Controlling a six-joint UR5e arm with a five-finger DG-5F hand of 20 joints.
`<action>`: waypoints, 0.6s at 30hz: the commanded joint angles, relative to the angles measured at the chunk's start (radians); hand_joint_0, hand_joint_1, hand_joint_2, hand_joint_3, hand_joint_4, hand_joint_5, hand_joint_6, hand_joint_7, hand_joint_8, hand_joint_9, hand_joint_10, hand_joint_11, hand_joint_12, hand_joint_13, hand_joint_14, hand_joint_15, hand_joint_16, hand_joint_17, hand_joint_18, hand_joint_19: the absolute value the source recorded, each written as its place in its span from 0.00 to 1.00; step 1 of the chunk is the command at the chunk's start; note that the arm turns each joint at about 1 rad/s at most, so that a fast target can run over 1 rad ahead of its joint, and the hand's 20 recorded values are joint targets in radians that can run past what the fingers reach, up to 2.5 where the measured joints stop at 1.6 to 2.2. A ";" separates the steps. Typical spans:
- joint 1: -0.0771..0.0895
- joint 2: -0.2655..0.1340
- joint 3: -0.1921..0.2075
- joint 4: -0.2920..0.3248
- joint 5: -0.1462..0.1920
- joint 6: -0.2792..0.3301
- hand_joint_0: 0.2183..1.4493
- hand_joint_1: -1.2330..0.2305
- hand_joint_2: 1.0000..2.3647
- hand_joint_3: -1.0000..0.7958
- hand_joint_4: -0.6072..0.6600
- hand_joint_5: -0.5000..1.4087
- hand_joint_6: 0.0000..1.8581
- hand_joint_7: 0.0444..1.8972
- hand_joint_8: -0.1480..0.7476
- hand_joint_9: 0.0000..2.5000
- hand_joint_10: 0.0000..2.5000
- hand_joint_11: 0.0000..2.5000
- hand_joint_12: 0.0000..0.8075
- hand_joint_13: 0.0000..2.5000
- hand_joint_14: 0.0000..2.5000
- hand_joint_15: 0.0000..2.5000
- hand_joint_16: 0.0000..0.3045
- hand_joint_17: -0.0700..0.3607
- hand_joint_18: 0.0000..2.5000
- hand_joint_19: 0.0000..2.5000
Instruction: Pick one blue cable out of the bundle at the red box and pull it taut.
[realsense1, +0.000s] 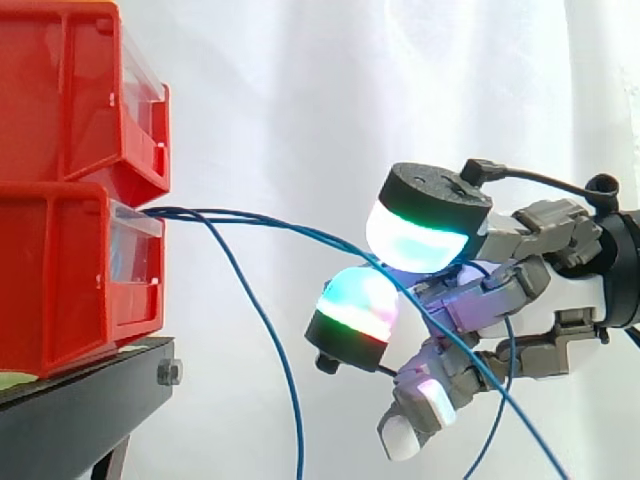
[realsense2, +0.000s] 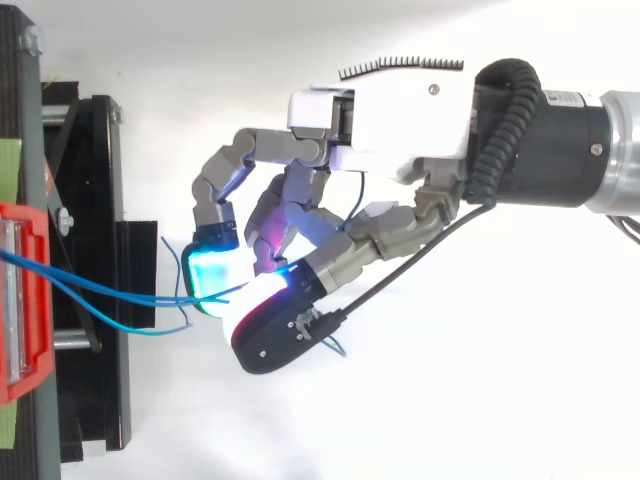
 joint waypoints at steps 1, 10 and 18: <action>0.002 0.000 0.000 0.000 0.000 0.000 0.32 0.34 0.01 0.35 0.56 0.17 0.50 0.49 0.52 0.59 0.48 0.55 0.43 0.45 0.01 0.30 0.17 0.43 0.28 0.18; 0.002 0.000 0.000 0.001 0.000 -0.003 0.27 0.42 0.00 0.30 0.57 0.17 0.50 0.48 0.53 0.60 0.45 0.56 0.45 0.45 0.01 0.30 0.16 0.42 0.27 0.18; 0.002 0.000 0.000 0.001 0.000 -0.005 0.30 0.39 0.01 0.41 0.54 0.17 0.50 0.51 0.53 0.59 0.44 0.58 0.45 0.45 0.01 0.30 0.16 0.42 0.27 0.18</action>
